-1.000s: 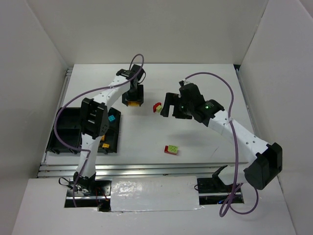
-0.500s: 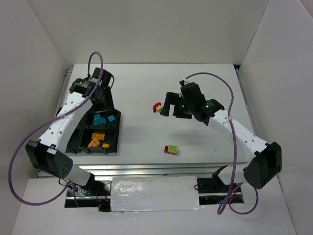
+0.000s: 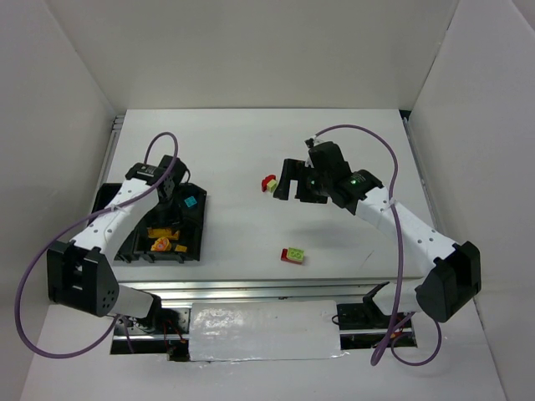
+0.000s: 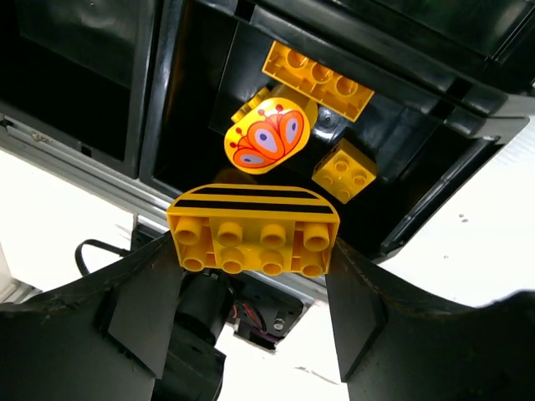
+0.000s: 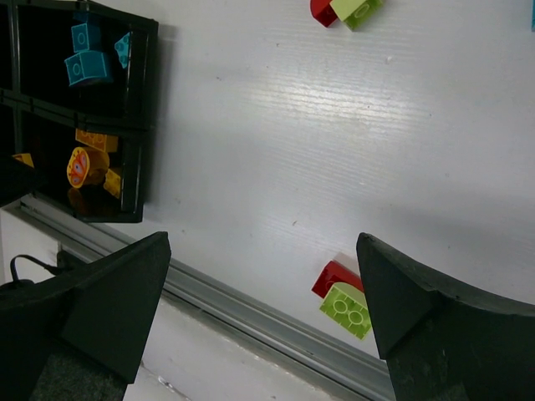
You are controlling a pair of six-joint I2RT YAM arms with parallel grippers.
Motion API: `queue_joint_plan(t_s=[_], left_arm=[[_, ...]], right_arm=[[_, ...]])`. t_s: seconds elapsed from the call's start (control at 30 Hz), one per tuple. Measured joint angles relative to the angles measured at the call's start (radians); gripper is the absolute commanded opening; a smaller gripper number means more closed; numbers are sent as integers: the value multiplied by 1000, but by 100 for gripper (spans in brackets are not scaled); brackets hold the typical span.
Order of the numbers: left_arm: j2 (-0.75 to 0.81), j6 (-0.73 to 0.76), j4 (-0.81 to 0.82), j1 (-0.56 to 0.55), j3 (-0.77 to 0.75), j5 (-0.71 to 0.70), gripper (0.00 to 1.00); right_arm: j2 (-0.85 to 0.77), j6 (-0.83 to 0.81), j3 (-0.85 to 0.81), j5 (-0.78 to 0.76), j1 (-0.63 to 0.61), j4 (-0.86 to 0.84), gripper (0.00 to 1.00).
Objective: Sort the legos into containers by color
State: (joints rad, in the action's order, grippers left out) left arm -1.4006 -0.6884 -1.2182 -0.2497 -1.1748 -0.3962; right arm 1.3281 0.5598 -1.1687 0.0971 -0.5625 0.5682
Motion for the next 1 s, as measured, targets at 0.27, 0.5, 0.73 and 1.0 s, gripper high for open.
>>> queue_joint_plan(t_s=[0.27, 0.5, 0.73, 1.0], left_arm=[[0, 1, 64, 5, 29, -2, 99], [-27, 9, 70, 6, -38, -1, 100], [-42, 103, 183, 2, -211, 119, 99], [-254, 132, 283, -204, -391, 251, 99]], right_arm=[[0, -4, 0, -3, 0, 0, 100], [5, 0, 0, -32, 0, 18, 100], [66, 55, -1, -135, 0, 138, 100], [10, 187, 9, -314, 41, 274, 100]])
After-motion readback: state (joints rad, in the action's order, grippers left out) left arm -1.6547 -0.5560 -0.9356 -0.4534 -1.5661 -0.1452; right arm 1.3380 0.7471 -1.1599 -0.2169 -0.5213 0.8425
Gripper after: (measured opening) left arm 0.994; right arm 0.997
